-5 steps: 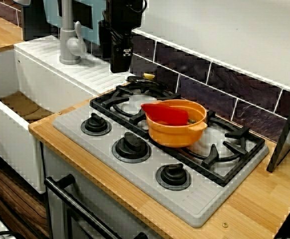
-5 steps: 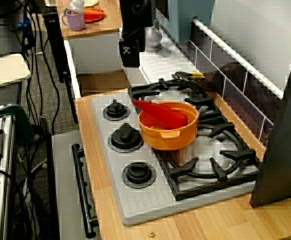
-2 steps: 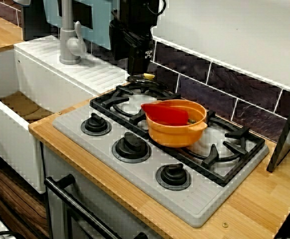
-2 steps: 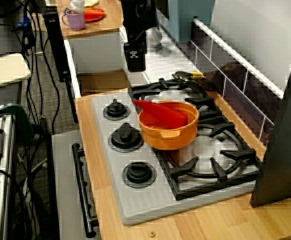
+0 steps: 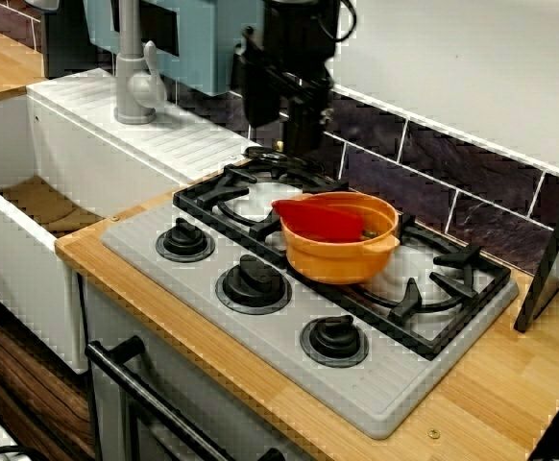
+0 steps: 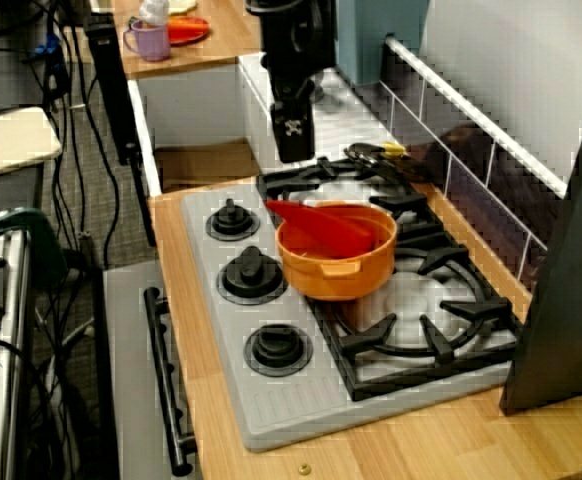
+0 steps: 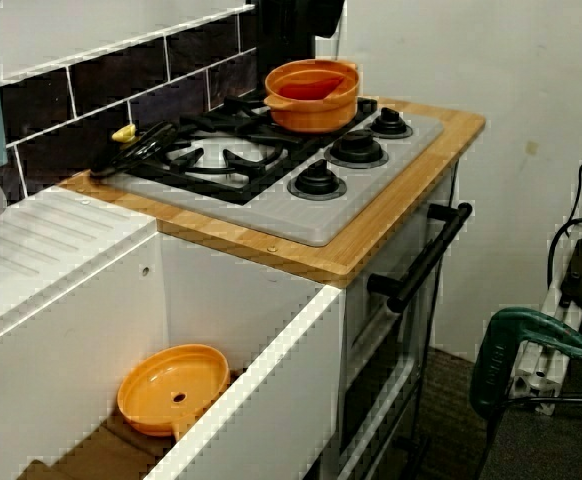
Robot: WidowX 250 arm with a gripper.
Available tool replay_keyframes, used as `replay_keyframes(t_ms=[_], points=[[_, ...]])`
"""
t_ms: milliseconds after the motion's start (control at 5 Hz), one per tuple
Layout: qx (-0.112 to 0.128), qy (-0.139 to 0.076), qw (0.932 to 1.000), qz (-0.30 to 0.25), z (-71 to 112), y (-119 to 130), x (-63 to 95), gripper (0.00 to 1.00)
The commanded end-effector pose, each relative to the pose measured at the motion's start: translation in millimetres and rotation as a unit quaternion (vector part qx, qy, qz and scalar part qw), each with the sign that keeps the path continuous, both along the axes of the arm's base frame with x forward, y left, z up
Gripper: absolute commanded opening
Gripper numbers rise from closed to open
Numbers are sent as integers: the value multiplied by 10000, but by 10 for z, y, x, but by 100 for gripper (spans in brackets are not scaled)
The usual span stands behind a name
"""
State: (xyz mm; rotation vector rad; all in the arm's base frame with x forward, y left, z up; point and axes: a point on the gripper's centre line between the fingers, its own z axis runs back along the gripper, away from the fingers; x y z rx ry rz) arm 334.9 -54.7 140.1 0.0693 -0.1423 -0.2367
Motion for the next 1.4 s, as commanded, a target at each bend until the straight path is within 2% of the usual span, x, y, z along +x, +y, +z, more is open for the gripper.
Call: replay_keyframes(t_ms=[0, 400, 800, 1200], points=[[-44, -284, 9996, -83, -86, -287, 139, 100], [-169, -263, 9995, -97, -236, -375, 203, 100], [-155, -251, 9995, -130, -345, -397, 209, 100], [-166, -181, 9995, -216, -364, -388, 96, 100]])
